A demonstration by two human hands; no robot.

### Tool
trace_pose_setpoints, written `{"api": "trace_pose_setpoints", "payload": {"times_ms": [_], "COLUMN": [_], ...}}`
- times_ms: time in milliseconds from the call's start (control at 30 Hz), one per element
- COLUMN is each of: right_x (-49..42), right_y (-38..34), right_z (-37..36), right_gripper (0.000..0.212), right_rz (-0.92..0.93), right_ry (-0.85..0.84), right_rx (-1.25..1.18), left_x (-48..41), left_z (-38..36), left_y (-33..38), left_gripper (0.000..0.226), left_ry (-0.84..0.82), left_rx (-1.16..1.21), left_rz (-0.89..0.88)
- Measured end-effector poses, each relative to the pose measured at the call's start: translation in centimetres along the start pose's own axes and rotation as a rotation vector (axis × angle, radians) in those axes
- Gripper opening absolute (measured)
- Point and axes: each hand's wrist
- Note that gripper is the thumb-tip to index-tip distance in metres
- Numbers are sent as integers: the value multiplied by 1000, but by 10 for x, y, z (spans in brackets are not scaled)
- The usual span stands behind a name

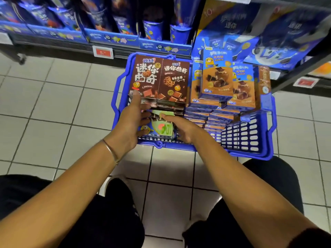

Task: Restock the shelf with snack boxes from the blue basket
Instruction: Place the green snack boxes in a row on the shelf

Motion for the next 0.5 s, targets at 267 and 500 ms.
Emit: {"api": "trace_pose_setpoints", "payload": {"times_ms": [267,500], "right_x": [3,5], "right_y": [-3,-7], "right_z": [-8,-6], "right_gripper": [17,30], "right_rz": [25,19], "right_ry": [42,-22], "right_rx": [-154,-215], "left_x": [13,14], "left_z": [-15,-17], "left_y": [16,25], "left_gripper": [58,66], "left_ry": [-29,-52], "left_rx": [21,33], "left_rz": [-67,-88]}}
Point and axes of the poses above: each hand's wrist, its own x-axis away from the middle knuckle, its own z-axis out of the back of the hand, y = z × x, and after that the axes turned 11 degrees about z, right-handed
